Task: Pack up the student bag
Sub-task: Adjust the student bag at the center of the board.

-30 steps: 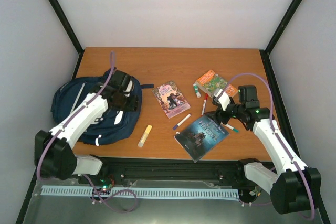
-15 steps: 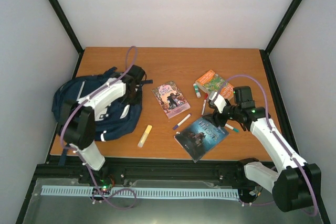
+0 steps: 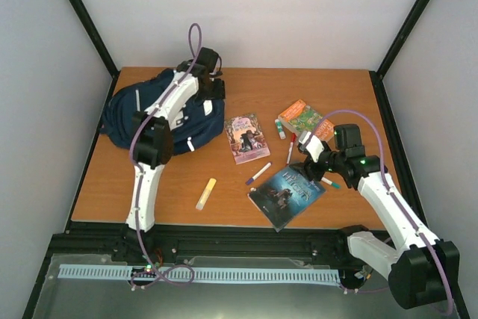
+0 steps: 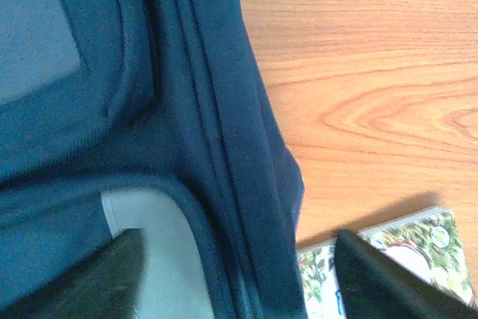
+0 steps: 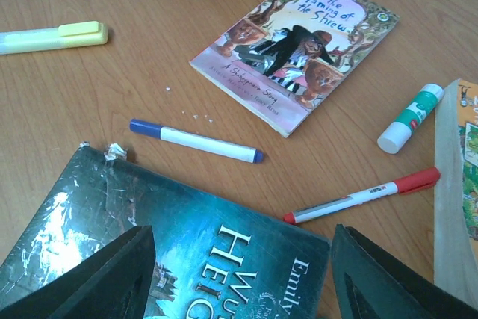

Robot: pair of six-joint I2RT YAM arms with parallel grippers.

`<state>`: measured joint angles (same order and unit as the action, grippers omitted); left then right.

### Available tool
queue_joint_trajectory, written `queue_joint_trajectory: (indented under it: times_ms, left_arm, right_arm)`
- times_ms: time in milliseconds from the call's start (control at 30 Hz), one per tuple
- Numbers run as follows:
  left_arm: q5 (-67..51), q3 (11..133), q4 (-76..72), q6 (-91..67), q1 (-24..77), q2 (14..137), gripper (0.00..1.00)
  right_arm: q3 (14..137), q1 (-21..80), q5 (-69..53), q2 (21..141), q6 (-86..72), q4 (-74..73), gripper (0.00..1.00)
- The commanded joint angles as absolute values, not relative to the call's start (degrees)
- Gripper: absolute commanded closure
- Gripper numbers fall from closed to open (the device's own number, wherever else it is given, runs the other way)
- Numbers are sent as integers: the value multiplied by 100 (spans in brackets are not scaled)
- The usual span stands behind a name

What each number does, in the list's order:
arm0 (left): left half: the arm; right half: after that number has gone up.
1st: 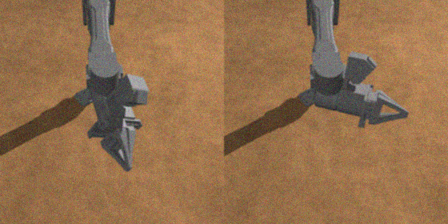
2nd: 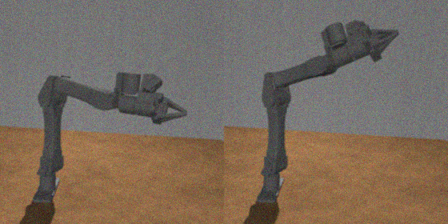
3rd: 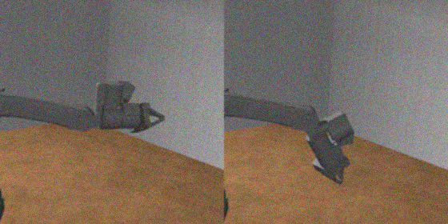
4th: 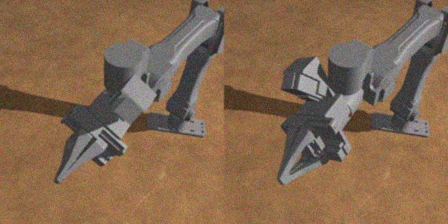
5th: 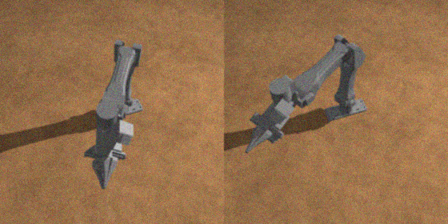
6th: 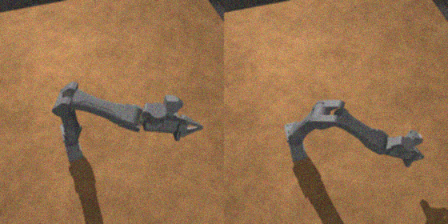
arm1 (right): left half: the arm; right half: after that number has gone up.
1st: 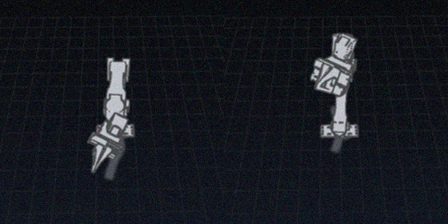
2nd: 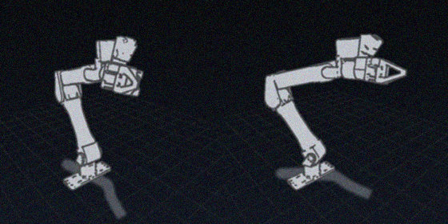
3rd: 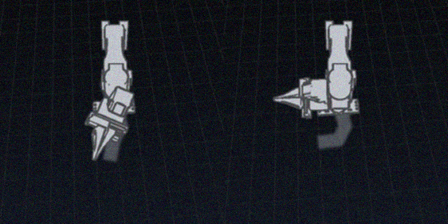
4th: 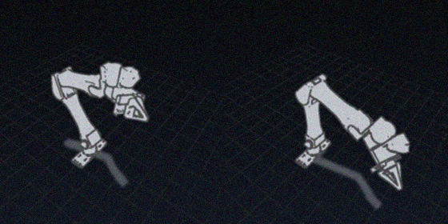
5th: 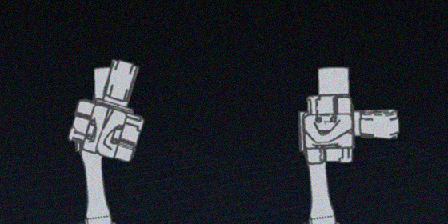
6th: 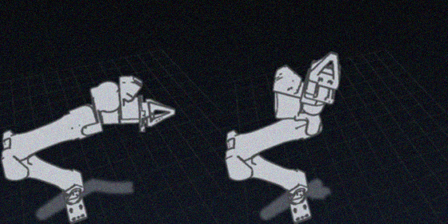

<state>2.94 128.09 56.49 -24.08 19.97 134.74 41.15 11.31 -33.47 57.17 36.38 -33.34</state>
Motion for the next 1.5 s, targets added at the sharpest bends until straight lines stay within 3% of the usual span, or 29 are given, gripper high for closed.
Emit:
queue_joint_trajectory:
  times_ms: [0,67,167,333,467,700,933,1133,1233,1300,1333,1467]
  left_arm:
    - [-112,11775,5376,-2446,2017,12141,19]
    - [86,10197,4710,-2786,1834,11050,13]
    - [22,8900,4302,-3178,1332,9957,11]
    - [405,7844,4374,-3317,650,9205,10]
    - [-282,6991,3910,-3939,-241,8944,10]
    - [-123,6684,3529,-4485,-1270,9013,16]
    - [-339,6975,3210,-4660,-1786,9875,23]
    - [-538,7106,2912,-4678,-1977,10397,45]
    - [-779,6979,2823,-4675,-1978,10415,66]
    - [-941,6685,2821,-4821,-1978,10235,91]
    - [-1062,6528,2642,-4899,-1978,10091,98]
    - [-1400,5743,2557,-5178,-1973,9304,99]
  right_arm:
    - [4131,1160,-3516,5754,3662,-3382,35]
    - [4142,1158,-3524,5701,3680,-3399,35]
    - [4132,1160,-3633,5563,3671,-3412,34]
    - [4140,1193,-3781,5556,3686,-3453,34]
    - [4165,1190,-3876,5550,3702,-3549,34]
    - [4151,1192,-3915,5398,3735,-3560,34]
    - [4148,1193,-3850,5455,3762,-3577,34]
    - [4140,1200,-3852,5514,3745,-3580,34]
    - [4140,1203,-3833,5564,3764,-3582,34]
    - [4149,1199,-3829,5637,3729,-3550,34]
    - [4155,1202,-3794,5686,3681,-3495,34]
    - [4293,1301,-3386,6065,3403,-3161,40]
